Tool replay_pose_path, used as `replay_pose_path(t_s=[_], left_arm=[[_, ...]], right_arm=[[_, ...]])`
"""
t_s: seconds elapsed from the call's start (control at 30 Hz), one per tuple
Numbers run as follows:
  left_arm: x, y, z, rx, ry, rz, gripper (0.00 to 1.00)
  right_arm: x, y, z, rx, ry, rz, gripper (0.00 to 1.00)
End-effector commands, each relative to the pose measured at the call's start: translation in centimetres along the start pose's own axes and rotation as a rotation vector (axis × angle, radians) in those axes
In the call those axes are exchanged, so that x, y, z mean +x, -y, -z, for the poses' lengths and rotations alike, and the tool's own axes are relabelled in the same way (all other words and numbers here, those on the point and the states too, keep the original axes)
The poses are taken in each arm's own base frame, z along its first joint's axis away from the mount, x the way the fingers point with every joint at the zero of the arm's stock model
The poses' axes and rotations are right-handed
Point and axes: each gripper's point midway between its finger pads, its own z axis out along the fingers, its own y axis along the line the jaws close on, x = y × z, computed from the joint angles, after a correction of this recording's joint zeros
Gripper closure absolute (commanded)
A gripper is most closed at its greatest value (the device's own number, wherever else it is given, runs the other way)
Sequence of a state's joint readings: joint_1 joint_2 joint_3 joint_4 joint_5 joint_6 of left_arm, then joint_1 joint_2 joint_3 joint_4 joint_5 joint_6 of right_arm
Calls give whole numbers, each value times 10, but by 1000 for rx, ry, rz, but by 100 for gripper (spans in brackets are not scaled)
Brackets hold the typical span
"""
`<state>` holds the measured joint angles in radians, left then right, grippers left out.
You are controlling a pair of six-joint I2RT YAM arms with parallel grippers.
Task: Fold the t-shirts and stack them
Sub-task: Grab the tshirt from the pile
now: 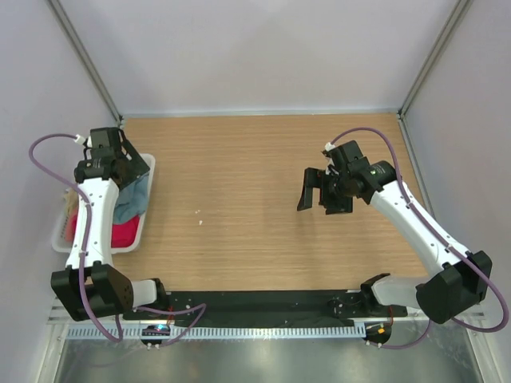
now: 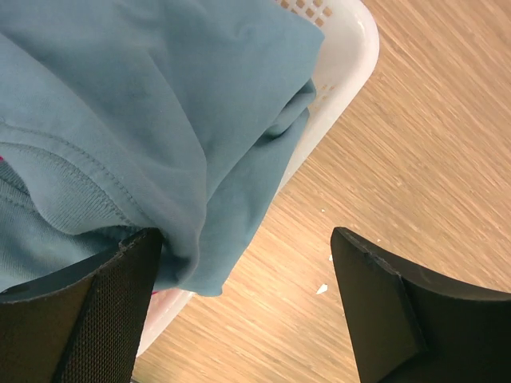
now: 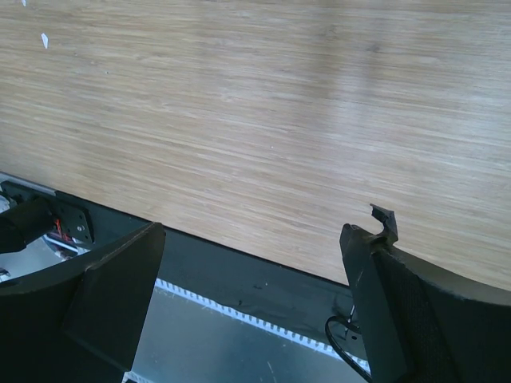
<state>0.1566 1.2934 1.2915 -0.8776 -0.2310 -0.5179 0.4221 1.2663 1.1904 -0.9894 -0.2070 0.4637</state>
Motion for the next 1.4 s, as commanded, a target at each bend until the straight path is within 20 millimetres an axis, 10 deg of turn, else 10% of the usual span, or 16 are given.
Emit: replay_pose_path(t_s=[0.0, 0.4, 0.73, 0.9, 0.93, 1.07, 1.23, 1.37], left_arm=[[-18, 6, 14, 50, 73, 7, 13], [-39, -40, 12, -174, 119, -71, 10], [-41, -86, -39, -237, -24, 80, 11], [-40, -85, -56, -226, -38, 100, 20], [-42, -84, -59, -222, -38, 97, 35], [-62, -72, -40, -165, 34, 122, 100], [-106, -23, 25, -8, 230, 115, 100], [-116, 75, 91, 358, 290, 153, 100]], right_arm=[[-11, -6, 11, -27, 84, 4, 0], [-6, -13, 11, -73, 54, 6, 0], [-1, -12, 12, -68, 33, 21, 1], [-2, -12, 14, -66, 32, 25, 1], [-1, -11, 14, -64, 28, 24, 1], [-2, -11, 13, -62, 24, 21, 1], [-1, -12, 9, -62, 6, 10, 1], [-5, -14, 10, -53, -11, 16, 1]])
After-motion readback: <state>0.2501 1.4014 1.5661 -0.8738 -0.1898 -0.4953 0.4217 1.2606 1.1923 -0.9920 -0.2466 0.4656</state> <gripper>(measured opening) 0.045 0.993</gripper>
